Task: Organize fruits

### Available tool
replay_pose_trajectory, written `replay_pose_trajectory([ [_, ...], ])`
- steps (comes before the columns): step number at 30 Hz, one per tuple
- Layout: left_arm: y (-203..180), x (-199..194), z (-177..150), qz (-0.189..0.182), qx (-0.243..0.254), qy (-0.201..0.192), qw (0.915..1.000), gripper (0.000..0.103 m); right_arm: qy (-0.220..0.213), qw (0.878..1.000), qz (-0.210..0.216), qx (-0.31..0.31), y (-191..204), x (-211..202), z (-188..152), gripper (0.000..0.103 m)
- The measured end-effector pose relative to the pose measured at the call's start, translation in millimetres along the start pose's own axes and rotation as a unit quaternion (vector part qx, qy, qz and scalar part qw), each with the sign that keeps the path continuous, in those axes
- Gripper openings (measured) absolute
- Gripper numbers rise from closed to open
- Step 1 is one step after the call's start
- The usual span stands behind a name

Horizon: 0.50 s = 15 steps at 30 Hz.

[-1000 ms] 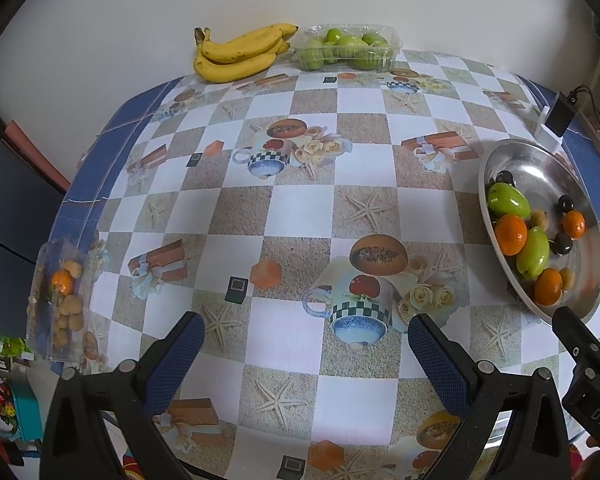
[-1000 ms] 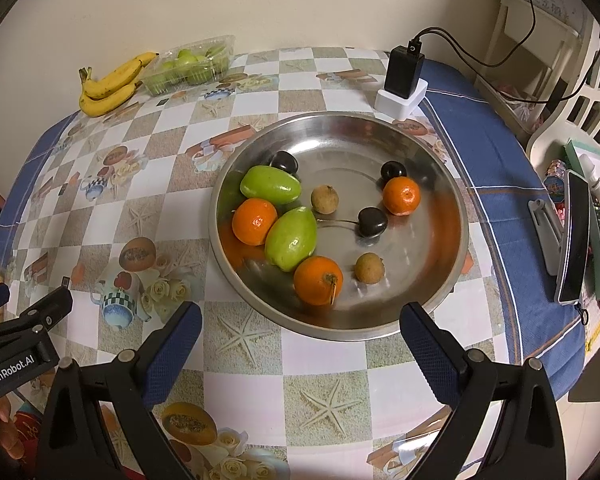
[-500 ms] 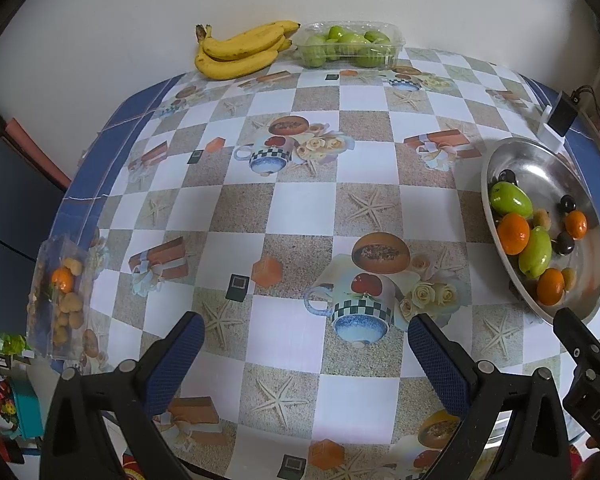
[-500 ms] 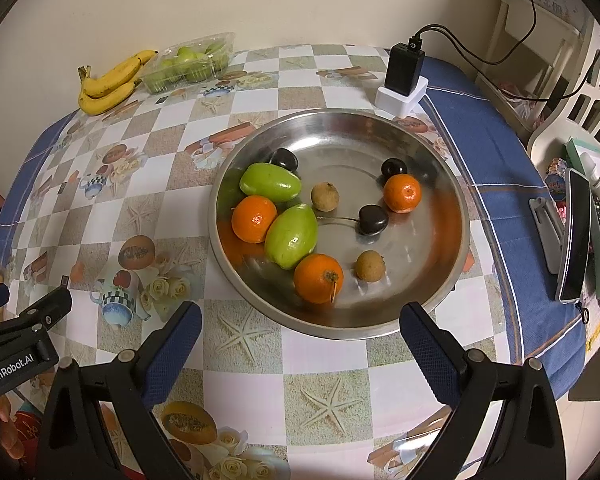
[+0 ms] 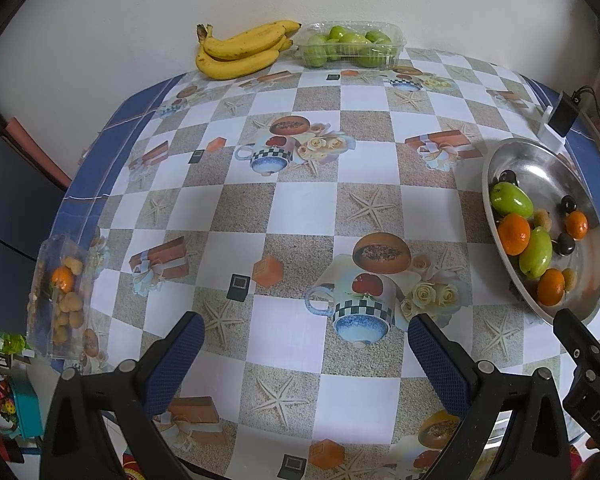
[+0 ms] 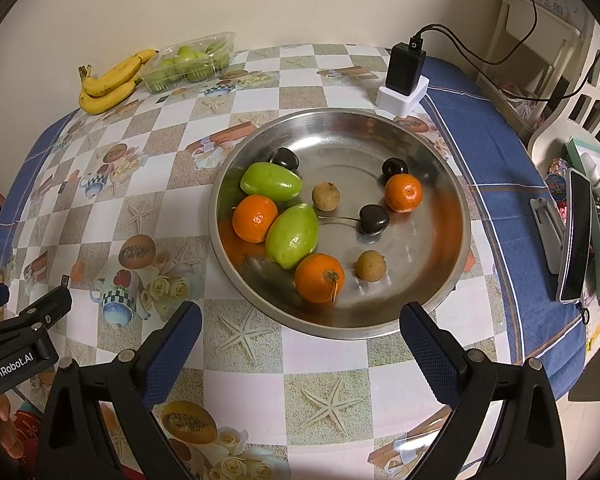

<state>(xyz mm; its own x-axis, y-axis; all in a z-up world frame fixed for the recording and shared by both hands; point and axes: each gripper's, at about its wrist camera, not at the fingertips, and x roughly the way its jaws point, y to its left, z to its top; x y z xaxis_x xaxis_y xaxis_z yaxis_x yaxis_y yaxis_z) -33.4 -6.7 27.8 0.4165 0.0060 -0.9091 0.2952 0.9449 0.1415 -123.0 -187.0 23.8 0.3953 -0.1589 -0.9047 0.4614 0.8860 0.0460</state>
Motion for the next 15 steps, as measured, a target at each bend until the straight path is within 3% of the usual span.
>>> replay_pose_trajectory([
  [15,1.9,0.7,-0.4,-0.001,-0.001,0.001,1.0,0.103,0.002,1.0,0.001,0.002,-0.2,0.8,-0.8,0.099],
])
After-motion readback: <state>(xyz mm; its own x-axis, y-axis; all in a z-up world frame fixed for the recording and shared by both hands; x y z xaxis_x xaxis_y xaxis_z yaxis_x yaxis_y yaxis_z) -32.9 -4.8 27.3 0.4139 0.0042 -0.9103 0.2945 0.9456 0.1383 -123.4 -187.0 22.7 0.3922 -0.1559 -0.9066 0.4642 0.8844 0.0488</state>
